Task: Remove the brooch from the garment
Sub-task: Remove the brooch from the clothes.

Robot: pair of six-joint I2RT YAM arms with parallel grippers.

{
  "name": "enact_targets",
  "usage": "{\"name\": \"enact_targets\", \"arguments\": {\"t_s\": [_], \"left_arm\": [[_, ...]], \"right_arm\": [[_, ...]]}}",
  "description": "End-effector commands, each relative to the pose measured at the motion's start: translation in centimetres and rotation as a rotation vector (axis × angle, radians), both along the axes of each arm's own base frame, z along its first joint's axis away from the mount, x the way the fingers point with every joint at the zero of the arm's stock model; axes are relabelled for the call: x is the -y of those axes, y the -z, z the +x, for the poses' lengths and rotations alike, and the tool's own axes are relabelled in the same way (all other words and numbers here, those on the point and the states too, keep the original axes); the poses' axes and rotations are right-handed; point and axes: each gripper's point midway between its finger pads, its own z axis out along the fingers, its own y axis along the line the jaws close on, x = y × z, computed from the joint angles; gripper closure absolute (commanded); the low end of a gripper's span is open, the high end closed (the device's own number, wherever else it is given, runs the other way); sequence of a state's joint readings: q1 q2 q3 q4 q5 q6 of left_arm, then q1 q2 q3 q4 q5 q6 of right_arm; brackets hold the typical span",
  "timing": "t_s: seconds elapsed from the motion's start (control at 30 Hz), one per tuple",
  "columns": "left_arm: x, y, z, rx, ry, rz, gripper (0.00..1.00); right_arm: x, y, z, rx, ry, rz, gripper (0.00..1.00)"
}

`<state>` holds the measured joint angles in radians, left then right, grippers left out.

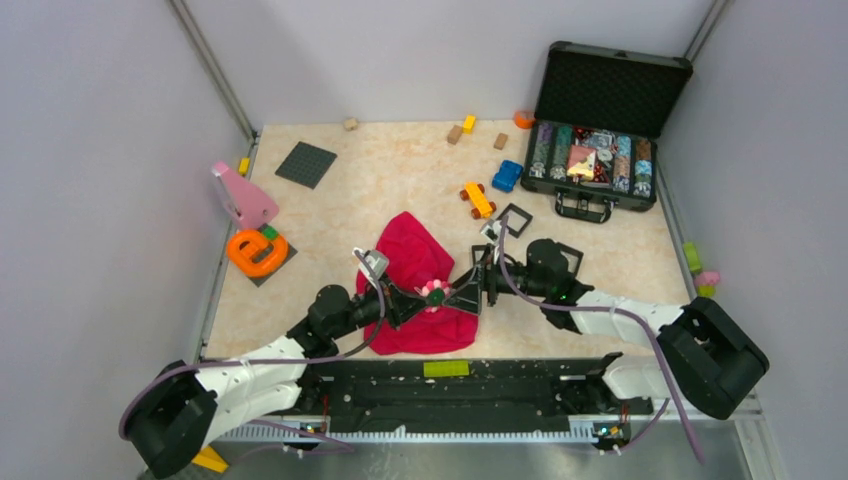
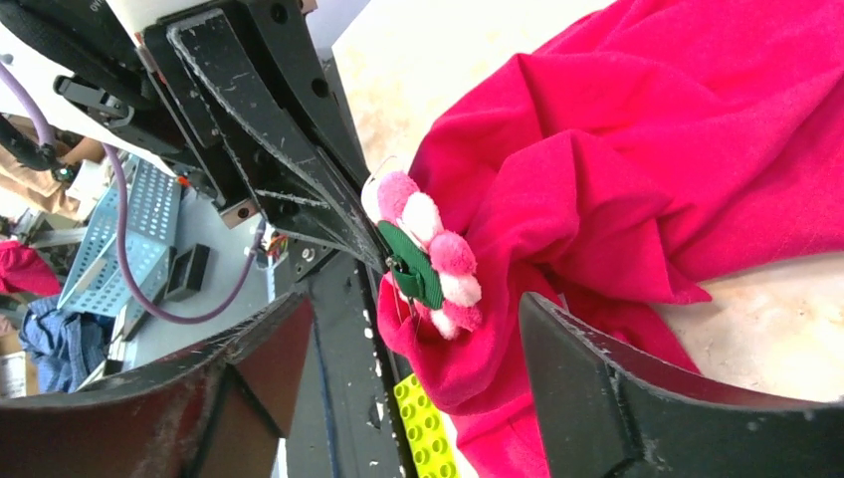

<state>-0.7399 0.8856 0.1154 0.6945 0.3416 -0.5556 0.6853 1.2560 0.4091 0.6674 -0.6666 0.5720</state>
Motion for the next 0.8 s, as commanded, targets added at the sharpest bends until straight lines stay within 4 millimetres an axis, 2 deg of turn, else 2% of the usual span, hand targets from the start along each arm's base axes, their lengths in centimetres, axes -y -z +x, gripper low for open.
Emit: {"name": "enact_targets", "arguments": {"t_s": [0.0,0.1,0.2,0.27,0.37,0.5,0.63,0.77], "left_arm": [[-0.1,-1.4,0.4,0.025,-0.019,-0.046,1.00],[-0.2,-1.9,0.6,0.028,-0.026,-0.054,1.00],[-0.5,-2.4,0.8,0.035,-0.041,-0.059,1.00],[-0.7,-2.5,1.0,0.034,-0.060,-0.056,1.00],[-1.1,-2.9,1.3,0.041,-0.085,-0.064,1.00],[-1.4,-3.6,1.6,0.053,-0.112,-0.083,1.00],[-1.7,-3.7,2.0,0.052,-0.135,-0.092,1.00],[-1.7,-4.3,2.1,0.055,-0.135,-0.111,1.00]], "right_arm": [[-0.8,-1.2,0.4,0.100,-0.027,-0.022,0.16],[-1.4,-1.3,0.7,0.105,-0.043,-0.020,0.17],[-1.5,-1.0,1.3,0.095,-0.023,-0.033,0.34],[-1.4,-0.9,1.3,0.091,-0.019,-0.037,0.42],[-1.3,-0.5,1.0,0.078,-0.023,-0.044,0.43],[-1.5,-0.3,0.1,0.060,-0.074,-0.025,0.39],[-1.8,-0.4,-0.8,0.048,-0.130,0.005,0.41],[-2.2,0.5,-1.3,0.043,-0.141,-0.023,0.43]]}}
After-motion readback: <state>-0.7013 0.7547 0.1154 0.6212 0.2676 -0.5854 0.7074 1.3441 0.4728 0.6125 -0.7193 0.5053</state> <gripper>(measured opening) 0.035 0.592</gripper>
